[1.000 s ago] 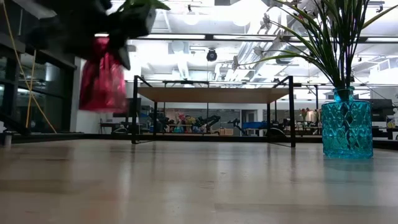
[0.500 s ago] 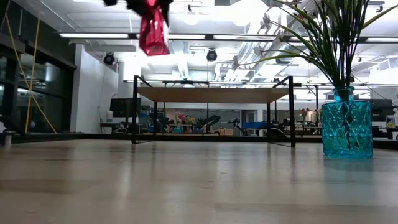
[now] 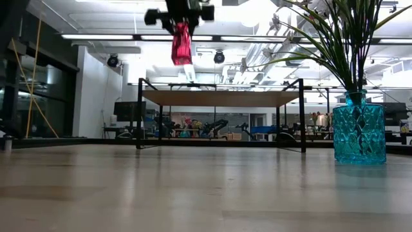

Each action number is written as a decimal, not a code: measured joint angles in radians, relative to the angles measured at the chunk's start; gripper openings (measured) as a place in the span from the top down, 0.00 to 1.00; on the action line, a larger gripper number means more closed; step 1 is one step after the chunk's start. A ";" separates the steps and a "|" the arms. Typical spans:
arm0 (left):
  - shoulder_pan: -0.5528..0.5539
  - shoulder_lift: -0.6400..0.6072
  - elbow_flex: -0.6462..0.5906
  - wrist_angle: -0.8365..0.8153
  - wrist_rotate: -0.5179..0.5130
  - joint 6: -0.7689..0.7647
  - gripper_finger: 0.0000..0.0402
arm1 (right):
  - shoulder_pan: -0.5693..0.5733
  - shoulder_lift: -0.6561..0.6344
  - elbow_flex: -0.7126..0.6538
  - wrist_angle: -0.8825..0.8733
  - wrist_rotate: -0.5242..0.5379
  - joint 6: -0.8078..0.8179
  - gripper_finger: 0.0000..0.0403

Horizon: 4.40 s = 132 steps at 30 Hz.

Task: Pick and place flowers into a vace then onto a shelf
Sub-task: Put the red vase with flowers on the shelf

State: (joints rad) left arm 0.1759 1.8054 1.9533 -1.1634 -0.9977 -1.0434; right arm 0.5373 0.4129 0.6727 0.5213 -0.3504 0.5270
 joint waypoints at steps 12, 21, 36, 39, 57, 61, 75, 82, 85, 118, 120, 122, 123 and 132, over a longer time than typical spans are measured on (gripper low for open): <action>0.108 0.113 -0.001 0.113 0.029 0.115 0.61 | 0.000 -0.001 0.000 -0.003 -0.001 0.000 0.65; 0.105 0.170 0.001 0.129 -0.012 0.095 0.62 | 0.000 -0.001 0.000 -0.008 -0.006 0.004 0.65; 0.091 0.176 0.000 0.117 -0.063 0.070 0.90 | 0.000 -0.001 0.000 -0.008 -0.058 0.045 0.65; 0.092 0.176 0.000 0.115 -0.075 0.070 0.80 | 0.000 -0.001 0.000 -0.008 -0.057 0.045 0.65; 0.077 0.176 -0.001 0.113 -0.110 0.082 0.49 | 0.000 -0.001 0.000 -0.007 -0.058 0.050 0.65; 0.059 0.176 -0.001 0.113 -0.131 0.108 0.46 | 0.000 -0.001 0.000 -0.007 -0.057 0.050 0.65; 0.045 0.176 -0.001 0.113 -0.128 0.123 0.34 | 0.000 -0.001 0.000 -0.007 -0.057 0.050 0.65; 0.031 0.176 -0.001 0.088 -0.130 0.123 0.30 | 0.000 -0.001 0.000 -0.007 -0.056 0.042 0.65; 0.024 0.175 -0.001 0.081 -0.136 0.123 0.28 | 0.000 -0.001 0.000 -0.007 -0.053 0.042 0.65; -0.252 0.094 -0.001 -0.058 -0.095 0.065 0.31 | 0.000 -0.001 0.000 -0.007 -0.049 0.014 0.65; -0.276 0.093 -0.001 -0.078 -0.068 0.024 0.31 | 0.000 -0.001 0.000 -0.007 -0.049 0.011 0.65; -0.297 0.093 -0.001 -0.082 -0.047 -0.009 0.31 | 0.000 -0.001 0.000 -0.007 -0.049 0.007 0.65; -0.306 0.093 -0.001 -0.082 -0.042 -0.023 0.31 | 0.000 -0.001 0.000 -0.007 -0.049 0.007 0.65; -0.320 0.094 -0.063 -0.006 0.035 -0.071 0.33 | 0.000 -0.001 0.000 -0.007 -0.048 -0.009 0.65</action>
State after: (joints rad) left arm -0.1442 1.8997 1.8900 -1.1694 -0.9632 -1.1144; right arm 0.5373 0.4118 0.6727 0.5142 -0.3988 0.5179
